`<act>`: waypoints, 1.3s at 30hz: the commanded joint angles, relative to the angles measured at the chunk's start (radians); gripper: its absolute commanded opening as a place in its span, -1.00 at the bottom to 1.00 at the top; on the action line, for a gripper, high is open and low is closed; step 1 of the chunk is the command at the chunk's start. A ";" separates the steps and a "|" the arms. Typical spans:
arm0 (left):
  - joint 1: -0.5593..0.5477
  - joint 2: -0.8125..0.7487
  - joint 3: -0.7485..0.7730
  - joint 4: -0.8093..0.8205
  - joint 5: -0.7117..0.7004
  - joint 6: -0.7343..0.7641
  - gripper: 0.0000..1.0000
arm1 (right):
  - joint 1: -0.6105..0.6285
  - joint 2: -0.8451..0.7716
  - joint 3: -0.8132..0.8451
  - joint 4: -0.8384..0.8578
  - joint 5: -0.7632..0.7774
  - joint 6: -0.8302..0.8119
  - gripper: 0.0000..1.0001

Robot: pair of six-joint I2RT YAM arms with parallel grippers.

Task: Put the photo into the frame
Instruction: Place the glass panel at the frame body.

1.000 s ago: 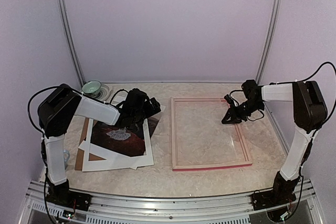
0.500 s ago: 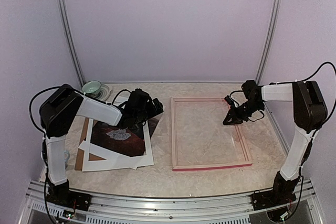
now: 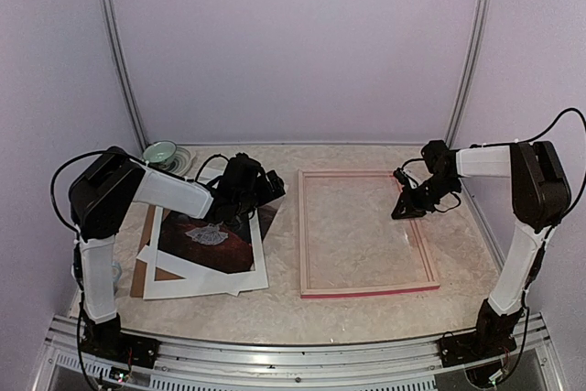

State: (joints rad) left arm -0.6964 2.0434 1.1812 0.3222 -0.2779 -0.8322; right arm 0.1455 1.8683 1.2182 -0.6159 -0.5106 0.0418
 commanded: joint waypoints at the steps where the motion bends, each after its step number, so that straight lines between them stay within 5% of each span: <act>1: -0.005 0.002 0.021 -0.009 -0.017 0.017 0.97 | -0.009 -0.030 -0.012 -0.016 0.036 -0.016 -0.74; 30: -0.049 0.091 0.166 -0.049 0.005 0.057 0.97 | -0.063 -0.049 -0.073 0.061 -0.078 0.034 -0.50; 39: -0.064 0.061 0.150 -0.041 0.017 0.051 0.97 | -0.063 -0.050 -0.084 0.059 -0.013 0.068 0.05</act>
State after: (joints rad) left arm -0.7486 2.1197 1.3304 0.2871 -0.2707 -0.7959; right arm 0.0948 1.8423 1.1503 -0.5648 -0.5526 0.0895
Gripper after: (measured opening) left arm 0.987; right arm 0.499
